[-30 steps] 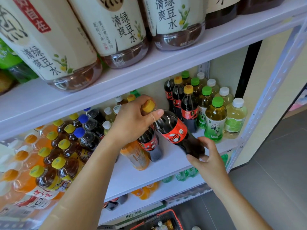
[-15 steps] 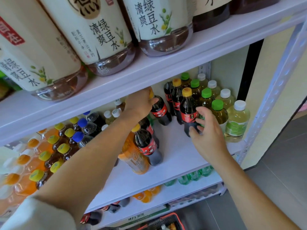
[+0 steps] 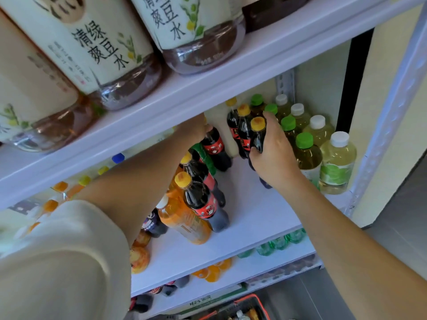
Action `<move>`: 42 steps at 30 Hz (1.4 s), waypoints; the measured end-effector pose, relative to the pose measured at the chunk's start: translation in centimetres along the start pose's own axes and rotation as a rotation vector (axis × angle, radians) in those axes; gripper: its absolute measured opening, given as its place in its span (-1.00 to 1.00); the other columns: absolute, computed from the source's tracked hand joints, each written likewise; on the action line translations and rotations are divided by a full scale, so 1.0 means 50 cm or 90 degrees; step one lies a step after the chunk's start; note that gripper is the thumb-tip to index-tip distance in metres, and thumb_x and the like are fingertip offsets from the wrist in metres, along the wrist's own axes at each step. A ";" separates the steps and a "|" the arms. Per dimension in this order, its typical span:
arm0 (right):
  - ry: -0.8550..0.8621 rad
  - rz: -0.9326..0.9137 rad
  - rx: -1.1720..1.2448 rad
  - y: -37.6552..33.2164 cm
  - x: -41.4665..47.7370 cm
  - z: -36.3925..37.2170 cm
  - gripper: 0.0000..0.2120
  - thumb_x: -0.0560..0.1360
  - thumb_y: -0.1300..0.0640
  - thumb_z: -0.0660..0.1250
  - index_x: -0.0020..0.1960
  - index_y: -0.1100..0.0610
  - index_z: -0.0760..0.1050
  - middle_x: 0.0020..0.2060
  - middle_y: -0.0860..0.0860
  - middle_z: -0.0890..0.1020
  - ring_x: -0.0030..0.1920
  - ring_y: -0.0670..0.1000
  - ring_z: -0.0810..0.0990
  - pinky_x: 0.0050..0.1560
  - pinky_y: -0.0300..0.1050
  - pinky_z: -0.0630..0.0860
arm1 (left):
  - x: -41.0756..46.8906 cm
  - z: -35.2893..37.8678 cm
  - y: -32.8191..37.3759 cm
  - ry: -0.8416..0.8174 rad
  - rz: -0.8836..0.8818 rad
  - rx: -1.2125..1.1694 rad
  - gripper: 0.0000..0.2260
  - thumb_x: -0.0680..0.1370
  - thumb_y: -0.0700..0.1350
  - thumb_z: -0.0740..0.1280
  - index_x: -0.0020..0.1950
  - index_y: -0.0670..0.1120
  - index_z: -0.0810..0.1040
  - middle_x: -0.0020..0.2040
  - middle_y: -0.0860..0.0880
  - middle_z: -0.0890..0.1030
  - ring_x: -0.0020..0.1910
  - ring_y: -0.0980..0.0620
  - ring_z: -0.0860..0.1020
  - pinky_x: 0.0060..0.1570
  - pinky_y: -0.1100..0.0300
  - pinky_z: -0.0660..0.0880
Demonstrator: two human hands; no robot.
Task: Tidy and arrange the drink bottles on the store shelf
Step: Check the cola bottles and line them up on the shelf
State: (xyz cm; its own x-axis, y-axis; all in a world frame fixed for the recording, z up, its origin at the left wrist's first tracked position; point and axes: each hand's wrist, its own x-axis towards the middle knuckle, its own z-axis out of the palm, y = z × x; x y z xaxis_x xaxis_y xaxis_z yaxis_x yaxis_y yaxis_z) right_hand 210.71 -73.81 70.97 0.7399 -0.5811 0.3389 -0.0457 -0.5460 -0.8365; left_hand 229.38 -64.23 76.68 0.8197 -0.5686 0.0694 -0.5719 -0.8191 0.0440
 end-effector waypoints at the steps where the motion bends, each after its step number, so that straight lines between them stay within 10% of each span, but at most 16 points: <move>1: -0.009 0.014 -0.017 0.004 0.003 0.002 -0.31 0.46 0.35 0.34 0.51 0.24 0.15 0.34 0.21 0.43 0.34 0.20 0.41 0.34 0.09 0.36 | 0.002 -0.001 0.000 -0.011 -0.004 0.002 -0.76 0.64 -0.05 0.29 0.21 -0.16 0.42 -0.16 0.05 0.38 -0.21 0.07 0.39 -0.26 0.25 0.25; 9: 0.030 0.021 -0.170 0.018 0.020 0.011 -0.67 0.48 0.08 0.43 0.17 0.22 0.52 0.07 0.21 0.49 0.03 0.25 0.51 0.08 0.06 0.46 | 0.004 -0.008 0.010 -0.026 -0.018 -0.018 -0.69 0.65 -0.10 0.28 0.34 -0.20 0.37 0.08 -0.12 0.53 -0.13 0.02 0.46 -0.20 0.26 0.26; 19: 0.087 -0.003 -0.042 -0.010 -0.040 -0.029 -0.82 0.51 0.05 0.40 -0.02 0.16 0.50 -0.25 -0.03 0.55 -0.17 0.07 0.54 -0.24 -0.15 0.27 | -0.095 -0.039 0.039 0.046 0.066 0.030 -0.66 0.57 -0.19 0.27 0.34 -0.16 0.44 0.02 -0.12 0.54 0.04 -0.15 0.55 -0.11 0.14 0.43; 26: 0.096 0.012 0.244 -0.086 -0.117 -0.100 -0.87 0.48 0.00 0.41 -0.06 0.04 0.55 -0.20 -0.08 0.68 -0.11 -0.10 0.66 -0.02 -0.04 0.59 | -0.359 0.000 0.113 -0.133 0.258 -0.564 -0.29 0.41 -0.02 0.52 0.47 0.08 0.25 0.26 0.13 0.55 0.22 0.23 0.54 0.22 0.29 0.48; 31: 0.068 0.079 0.431 -0.119 -0.178 -0.106 -0.81 0.47 0.05 0.46 0.07 0.03 0.60 -0.08 -0.05 0.73 0.00 -0.10 0.68 0.03 -0.16 0.59 | -0.448 0.046 0.126 0.022 0.165 -0.628 -0.38 0.37 -0.02 0.59 0.31 0.16 0.33 0.12 0.19 0.59 0.07 0.22 0.61 0.06 0.16 0.58; 38: -0.239 0.310 0.572 -0.050 -0.296 -0.098 -0.46 0.43 -0.35 0.19 0.32 -0.14 0.47 0.19 0.07 0.64 0.27 0.12 0.55 0.17 0.15 0.45 | -0.510 0.025 0.100 -0.040 0.104 -0.936 -0.58 0.41 -0.14 0.54 0.20 -0.14 0.49 -0.06 -0.04 0.67 -0.12 0.04 0.65 -0.14 0.25 0.56; 42: -0.451 0.462 0.770 -0.022 -0.377 -0.085 -0.29 0.43 -0.38 0.26 0.35 0.11 0.49 0.24 0.39 0.51 0.19 0.43 0.52 0.17 0.29 0.44 | -0.521 0.000 0.094 -0.045 0.053 -1.084 -0.42 0.33 -0.01 0.51 0.23 -0.28 0.46 -0.05 -0.18 0.64 -0.04 -0.23 0.63 0.01 -0.05 0.61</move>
State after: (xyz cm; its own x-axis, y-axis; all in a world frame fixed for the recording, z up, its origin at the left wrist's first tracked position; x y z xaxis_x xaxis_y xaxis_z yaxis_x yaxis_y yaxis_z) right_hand 193.96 -64.84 67.36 0.9664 0.0837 -0.2431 -0.2309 0.6985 -0.6773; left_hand 205.35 -53.24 75.07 0.7610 -0.6428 0.0880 0.0429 0.1852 0.9818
